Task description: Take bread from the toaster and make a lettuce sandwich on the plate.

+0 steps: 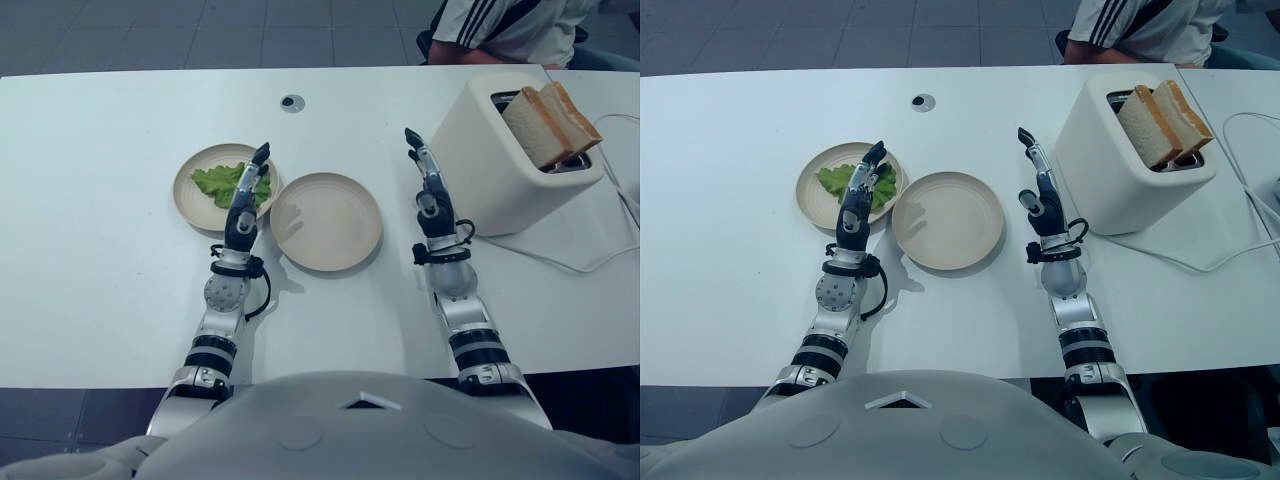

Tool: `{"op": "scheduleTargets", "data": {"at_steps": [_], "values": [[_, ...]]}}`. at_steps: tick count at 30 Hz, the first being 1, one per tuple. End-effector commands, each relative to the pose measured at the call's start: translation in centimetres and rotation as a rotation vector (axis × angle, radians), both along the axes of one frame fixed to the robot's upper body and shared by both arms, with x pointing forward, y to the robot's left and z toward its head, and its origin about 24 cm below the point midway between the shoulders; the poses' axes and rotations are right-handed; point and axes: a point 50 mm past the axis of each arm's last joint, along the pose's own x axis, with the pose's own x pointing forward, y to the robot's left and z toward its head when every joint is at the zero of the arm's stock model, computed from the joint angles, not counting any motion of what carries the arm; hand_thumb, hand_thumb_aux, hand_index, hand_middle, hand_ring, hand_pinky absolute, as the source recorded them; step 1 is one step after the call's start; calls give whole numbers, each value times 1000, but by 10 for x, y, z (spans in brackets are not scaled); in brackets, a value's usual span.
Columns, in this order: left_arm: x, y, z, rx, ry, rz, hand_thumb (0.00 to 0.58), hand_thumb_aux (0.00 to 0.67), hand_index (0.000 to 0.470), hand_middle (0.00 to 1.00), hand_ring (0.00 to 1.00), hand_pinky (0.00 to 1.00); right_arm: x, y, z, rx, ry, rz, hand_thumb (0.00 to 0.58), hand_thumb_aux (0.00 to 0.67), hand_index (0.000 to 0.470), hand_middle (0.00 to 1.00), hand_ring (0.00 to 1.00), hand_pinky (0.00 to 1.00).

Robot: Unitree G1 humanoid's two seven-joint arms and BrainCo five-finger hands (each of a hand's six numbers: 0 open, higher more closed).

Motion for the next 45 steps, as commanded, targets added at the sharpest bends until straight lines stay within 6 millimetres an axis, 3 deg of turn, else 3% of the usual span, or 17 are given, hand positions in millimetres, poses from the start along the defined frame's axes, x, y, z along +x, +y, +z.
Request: {"op": "scheduleTargets", "data": {"at_steps": [1, 6, 8, 10, 12, 14, 17, 21, 25, 31, 35, 41, 45], "values": [[3, 1, 0, 9, 4, 11, 0, 0, 0, 0, 0, 0, 3, -1, 2, -16, 8, 4, 0, 0, 0, 0, 0, 0], [3, -2, 2, 19, -16, 11, 0, 0, 0, 0, 0, 0, 2, 0, 1, -41, 7, 13, 0, 0, 0, 0, 0, 0], [3, 0, 4, 25, -26, 25, 0, 0, 0, 0, 0, 0, 0, -13, 37, -136, -167, -33, 0, 0, 0, 0, 0, 0], [3, 4, 4, 28, -25, 37, 0, 0, 0, 0, 0, 0, -5, -45, 92, -220, -378, -170, 0, 0, 0, 0, 0, 0], [3, 4, 2, 28, -16, 39, 0, 0, 0, 0, 0, 0, -11, -95, 140, -380, -477, -400, 0, 0, 0, 0, 0, 0], [3, 0, 0, 33, -9, 27, 0, 0, 0, 0, 0, 0, -12, -154, 160, -537, -385, -664, 0, 0, 0, 0, 0, 0], [1, -3, -1, 39, -2, 16, 0, 0, 0, 0, 0, 0, -11, -205, 144, -638, -162, -851, 0, 0, 0, 0, 0, 0], [-1, -3, -2, 56, 0, 2, 0, 0, 0, 0, 0, 0, -3, -235, 108, -726, 75, -934, 0, 0, 0, 0, 0, 0], [-2, -4, -3, 68, -1, -11, 0, 0, 0, 0, 0, 0, 3, -244, 82, -803, 208, -941, 0, 0, 0, 0, 0, 0], [-2, -4, -3, 77, -4, -13, 0, 0, 0, 0, 0, 0, 18, -219, 68, -937, 189, -818, 0, 0, 0, 0, 0, 0], [-2, -4, -4, 80, -3, -10, 0, 0, 0, 0, 0, 0, 24, -207, 69, -962, 151, -772, 0, 0, 0, 0, 0, 0], [-4, -7, -7, 91, 5, -31, 0, 0, 0, 0, 0, 0, 14, -210, 70, -948, 146, -787, 0, 0, 0, 0, 0, 0], [-7, -7, -7, 97, 7, -40, 0, 0, 0, 0, 0, 0, -1, -225, 91, -855, 27, -943, 0, 0, 0, 0, 0, 0]]}}
